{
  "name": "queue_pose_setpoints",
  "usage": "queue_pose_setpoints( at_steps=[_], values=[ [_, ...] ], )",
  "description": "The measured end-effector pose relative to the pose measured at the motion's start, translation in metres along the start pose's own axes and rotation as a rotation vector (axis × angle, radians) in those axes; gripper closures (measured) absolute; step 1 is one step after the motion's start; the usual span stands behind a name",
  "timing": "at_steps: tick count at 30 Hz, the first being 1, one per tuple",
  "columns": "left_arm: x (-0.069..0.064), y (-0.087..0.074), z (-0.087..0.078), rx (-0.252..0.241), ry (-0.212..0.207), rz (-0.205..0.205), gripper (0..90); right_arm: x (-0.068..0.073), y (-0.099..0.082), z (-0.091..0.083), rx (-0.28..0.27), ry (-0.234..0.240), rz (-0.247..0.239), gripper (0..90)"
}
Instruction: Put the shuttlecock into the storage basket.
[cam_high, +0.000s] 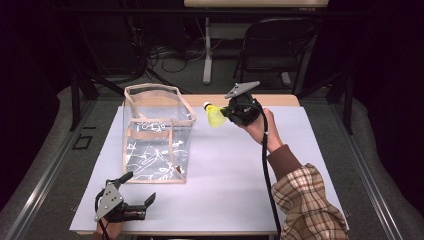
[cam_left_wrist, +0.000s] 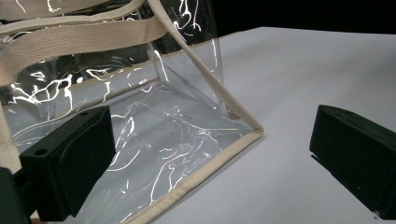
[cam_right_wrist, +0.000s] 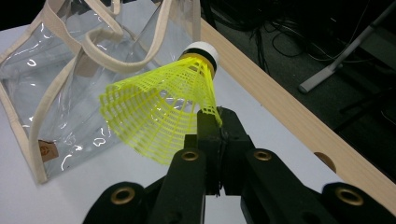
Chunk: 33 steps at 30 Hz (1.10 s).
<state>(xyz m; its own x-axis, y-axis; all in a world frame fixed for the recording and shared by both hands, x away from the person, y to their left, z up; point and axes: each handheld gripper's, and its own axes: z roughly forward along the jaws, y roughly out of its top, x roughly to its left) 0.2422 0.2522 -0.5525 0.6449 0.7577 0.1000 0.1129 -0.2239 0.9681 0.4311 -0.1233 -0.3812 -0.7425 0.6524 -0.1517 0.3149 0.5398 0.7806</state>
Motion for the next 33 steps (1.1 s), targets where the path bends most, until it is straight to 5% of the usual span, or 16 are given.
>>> queue_pose_setpoints(
  at_steps=[33],
  values=[
    [0.000,0.000,0.000,-0.002,-0.001,0.002,0.1,0.001,0.031,0.003,-0.021,0.003,-0.006,89.2]
  ],
)
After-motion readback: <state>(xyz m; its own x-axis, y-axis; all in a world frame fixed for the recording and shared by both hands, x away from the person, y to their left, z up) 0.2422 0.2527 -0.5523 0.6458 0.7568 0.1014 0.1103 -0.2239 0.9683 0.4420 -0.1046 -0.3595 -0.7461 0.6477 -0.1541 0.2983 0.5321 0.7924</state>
